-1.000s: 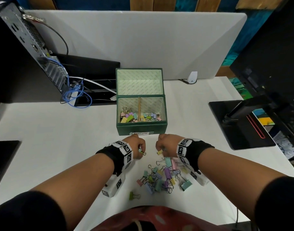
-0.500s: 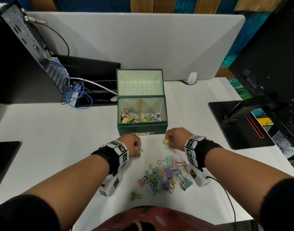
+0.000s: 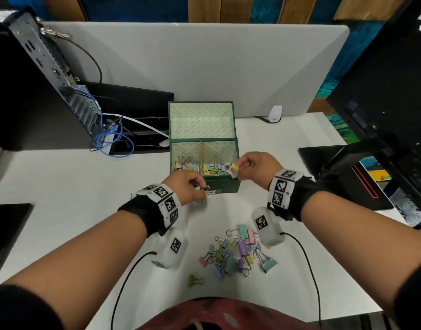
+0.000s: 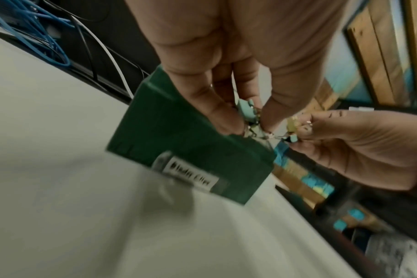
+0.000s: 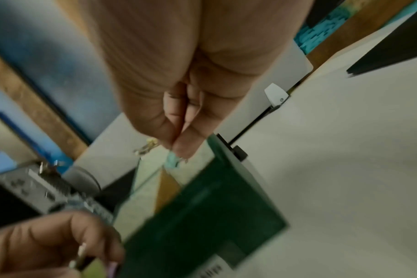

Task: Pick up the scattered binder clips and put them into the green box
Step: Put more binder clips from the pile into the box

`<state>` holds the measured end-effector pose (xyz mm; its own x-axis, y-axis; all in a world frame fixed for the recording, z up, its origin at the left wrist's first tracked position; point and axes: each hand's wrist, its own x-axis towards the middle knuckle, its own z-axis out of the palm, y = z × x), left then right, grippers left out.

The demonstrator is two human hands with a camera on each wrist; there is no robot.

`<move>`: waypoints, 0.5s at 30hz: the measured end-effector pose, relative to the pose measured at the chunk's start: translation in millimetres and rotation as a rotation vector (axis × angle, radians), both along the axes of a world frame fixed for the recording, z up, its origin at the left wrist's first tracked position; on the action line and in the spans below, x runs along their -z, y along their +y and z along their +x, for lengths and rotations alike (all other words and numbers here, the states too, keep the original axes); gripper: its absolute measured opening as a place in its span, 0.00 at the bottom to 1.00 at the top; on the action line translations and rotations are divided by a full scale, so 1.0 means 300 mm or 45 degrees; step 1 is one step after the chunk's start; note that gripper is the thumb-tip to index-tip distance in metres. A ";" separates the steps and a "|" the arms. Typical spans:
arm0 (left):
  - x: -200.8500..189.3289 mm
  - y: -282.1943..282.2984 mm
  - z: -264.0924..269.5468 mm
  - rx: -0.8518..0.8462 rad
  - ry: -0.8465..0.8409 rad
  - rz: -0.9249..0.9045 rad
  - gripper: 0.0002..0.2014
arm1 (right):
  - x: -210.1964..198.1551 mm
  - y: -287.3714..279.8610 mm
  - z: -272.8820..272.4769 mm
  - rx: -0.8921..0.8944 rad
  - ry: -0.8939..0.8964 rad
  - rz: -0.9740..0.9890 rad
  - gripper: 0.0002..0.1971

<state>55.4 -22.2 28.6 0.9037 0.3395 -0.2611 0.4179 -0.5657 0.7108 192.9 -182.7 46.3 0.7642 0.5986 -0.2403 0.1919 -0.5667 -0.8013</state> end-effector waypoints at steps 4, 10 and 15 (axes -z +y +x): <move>-0.067 0.005 0.052 -0.148 -0.103 -0.080 0.05 | -0.044 0.050 0.021 0.059 -0.016 0.044 0.09; -0.103 0.007 0.133 -0.251 -0.189 -0.166 0.06 | -0.029 -0.020 0.011 0.075 -0.050 0.068 0.10; -0.088 -0.006 0.187 -0.304 -0.215 -0.104 0.07 | 0.001 -0.128 -0.002 0.077 0.027 -0.026 0.12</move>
